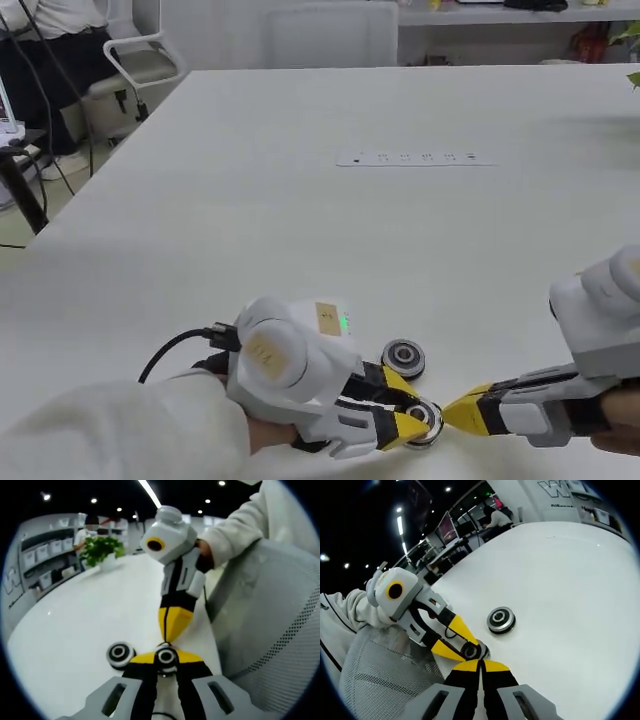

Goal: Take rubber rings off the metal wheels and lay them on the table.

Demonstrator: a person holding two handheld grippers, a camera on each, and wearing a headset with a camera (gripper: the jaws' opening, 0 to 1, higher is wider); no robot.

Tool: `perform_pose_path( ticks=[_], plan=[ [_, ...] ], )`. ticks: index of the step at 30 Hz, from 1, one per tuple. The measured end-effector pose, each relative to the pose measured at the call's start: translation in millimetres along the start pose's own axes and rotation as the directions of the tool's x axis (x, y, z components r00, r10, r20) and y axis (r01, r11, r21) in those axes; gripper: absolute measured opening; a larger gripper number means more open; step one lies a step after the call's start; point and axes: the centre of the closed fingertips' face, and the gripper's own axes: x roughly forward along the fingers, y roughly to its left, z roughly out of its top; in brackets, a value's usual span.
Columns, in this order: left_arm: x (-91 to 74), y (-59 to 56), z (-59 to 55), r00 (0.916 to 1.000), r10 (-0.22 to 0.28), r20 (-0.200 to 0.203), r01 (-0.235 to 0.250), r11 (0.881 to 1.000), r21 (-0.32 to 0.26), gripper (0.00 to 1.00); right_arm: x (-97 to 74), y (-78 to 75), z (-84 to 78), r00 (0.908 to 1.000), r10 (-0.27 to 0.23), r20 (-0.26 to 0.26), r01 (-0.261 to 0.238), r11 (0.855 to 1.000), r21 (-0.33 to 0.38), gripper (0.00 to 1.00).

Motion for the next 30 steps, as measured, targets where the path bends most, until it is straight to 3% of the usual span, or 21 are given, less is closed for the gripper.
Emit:
perform_pose_path(
  ticks=[7, 12, 30],
  plan=[
    [0.4, 0.3, -0.2, 1.0000, 0.002, -0.006, -0.002, 1.000, -0.001, 0.14, 0.3, 3.2, 0.8, 1.0000, 0.006, 0.003, -0.006, 1.000, 0.023, 0.00],
    [0.2, 0.5, -0.2, 1.0000, 0.005, -0.004, -0.005, 1.000, -0.003, 0.14, -0.9, 2.7, 1.6, 0.9991, 0.033, 0.025, -0.035, 0.994, 0.102, 0.00],
    [0.0, 0.4, 0.0, 0.9999, 0.009, -0.006, -0.008, 1.000, 0.005, 0.14, -0.3, 15.7, 5.9, 0.9976, 0.056, 0.039, -0.060, 0.994, 0.091, 0.00]
  ],
)
